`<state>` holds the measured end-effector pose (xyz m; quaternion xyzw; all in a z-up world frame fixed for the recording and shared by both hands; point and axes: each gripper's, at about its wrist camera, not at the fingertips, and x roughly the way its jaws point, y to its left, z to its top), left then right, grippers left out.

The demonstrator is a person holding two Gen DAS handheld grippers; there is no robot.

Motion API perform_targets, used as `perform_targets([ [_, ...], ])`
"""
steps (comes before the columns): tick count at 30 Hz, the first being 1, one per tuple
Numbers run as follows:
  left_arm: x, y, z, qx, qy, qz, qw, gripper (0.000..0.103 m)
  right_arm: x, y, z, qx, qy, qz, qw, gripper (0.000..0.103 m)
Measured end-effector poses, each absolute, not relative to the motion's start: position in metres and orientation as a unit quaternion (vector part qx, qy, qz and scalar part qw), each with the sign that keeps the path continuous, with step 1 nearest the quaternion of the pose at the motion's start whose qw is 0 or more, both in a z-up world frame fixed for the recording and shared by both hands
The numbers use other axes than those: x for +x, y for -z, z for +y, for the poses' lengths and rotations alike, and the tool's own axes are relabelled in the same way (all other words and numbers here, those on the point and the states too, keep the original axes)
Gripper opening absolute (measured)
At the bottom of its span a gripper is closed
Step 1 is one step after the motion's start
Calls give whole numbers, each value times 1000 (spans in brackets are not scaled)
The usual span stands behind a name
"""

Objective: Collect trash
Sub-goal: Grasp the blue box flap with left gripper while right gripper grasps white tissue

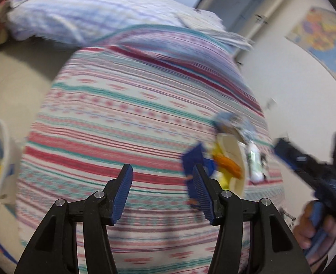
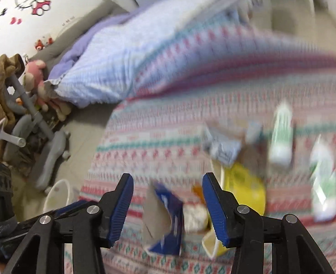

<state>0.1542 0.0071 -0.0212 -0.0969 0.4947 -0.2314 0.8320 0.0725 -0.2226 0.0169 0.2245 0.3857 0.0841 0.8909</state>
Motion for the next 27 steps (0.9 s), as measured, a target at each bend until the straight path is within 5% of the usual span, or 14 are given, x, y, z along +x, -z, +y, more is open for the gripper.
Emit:
perform_targets([
  [11,137,55,-75,24,218,500,837,61,84,-6,-213,176,-99,407,891,44],
  [12,139,63,-74,31,208,511,833,44,82,-3,-215,164,-97,408,893,43],
  [13,142,70,-72,31,201,523,827,12,83,-2,-213,151,-94,411,894,43],
  [27,152,49,7,-70,172,530,827,5,93,48,-150,-60,-95,480,870,42],
])
